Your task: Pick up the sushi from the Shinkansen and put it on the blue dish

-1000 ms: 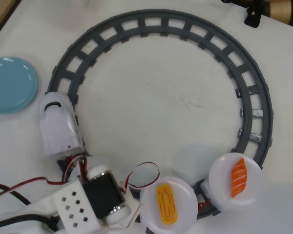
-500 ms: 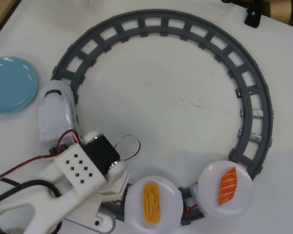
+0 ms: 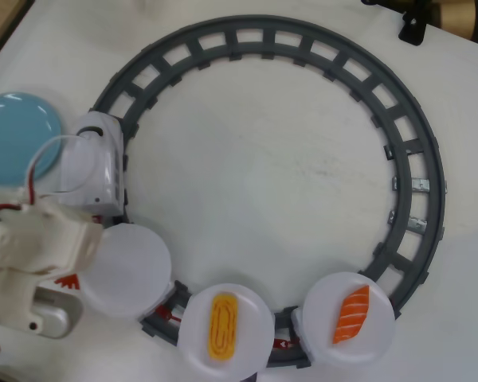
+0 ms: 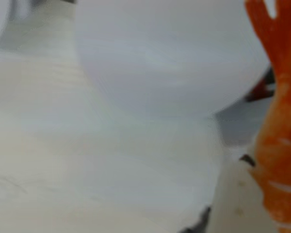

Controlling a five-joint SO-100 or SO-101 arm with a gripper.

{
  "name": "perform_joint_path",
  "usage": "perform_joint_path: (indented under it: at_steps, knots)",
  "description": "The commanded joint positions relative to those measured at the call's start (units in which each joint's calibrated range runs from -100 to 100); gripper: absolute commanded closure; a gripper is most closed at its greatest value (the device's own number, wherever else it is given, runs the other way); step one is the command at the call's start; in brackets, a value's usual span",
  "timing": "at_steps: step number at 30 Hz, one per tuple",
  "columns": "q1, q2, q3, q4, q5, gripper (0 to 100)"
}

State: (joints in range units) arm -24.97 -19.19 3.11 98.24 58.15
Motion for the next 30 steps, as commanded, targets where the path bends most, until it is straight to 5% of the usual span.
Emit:
perform_joint_path:
  at_steps: [1, 7, 14, 30]
  knots:
    - [-8.48, -1.17, -0.23, 0.41, -4.07, 97]
    - [-21.25, 9.28, -4.73, -8.0, -14.37, 97]
    - [-25.56, 24.37, -20.78, -18.02, -23.84, 97]
    - [-28.55, 55.15, -49.73, -17.77, -26.19, 97]
